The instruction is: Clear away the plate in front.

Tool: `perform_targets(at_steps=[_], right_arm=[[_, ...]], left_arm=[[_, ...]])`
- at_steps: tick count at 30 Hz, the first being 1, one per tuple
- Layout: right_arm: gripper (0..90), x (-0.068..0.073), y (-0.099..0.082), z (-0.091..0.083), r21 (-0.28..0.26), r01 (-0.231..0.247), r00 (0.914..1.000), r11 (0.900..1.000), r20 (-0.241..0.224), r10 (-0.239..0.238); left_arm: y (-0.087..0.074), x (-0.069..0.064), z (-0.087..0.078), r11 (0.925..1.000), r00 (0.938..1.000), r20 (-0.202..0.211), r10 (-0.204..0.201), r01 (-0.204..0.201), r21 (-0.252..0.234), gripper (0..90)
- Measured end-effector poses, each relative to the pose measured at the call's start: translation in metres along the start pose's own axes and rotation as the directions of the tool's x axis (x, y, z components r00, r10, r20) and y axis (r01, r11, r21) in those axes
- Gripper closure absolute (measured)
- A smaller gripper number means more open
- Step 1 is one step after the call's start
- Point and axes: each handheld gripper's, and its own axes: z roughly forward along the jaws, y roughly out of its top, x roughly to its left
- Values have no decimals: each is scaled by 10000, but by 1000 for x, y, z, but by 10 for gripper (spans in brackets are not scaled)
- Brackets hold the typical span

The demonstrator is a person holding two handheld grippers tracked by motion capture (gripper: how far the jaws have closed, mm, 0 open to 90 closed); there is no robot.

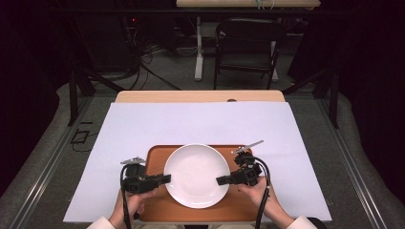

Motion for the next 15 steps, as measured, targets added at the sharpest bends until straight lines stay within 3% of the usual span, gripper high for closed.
perform_targets(at_steps=[7,12,15], right_arm=[[727,2,1,8,256,362,9984,9990,426,-373],[700,2,1,10,482,434,9972,9979,596,-462],[685,2,1,12,588,403,9966,9975,695,-444]], left_arm=[[-1,4,3,9998,9998,-167,-118,120,128,784],[-1,0,4,9993,9983,-469,351,-344,147,769],[-1,-1,5,9991,9980,-494,396,-386,197,763]])
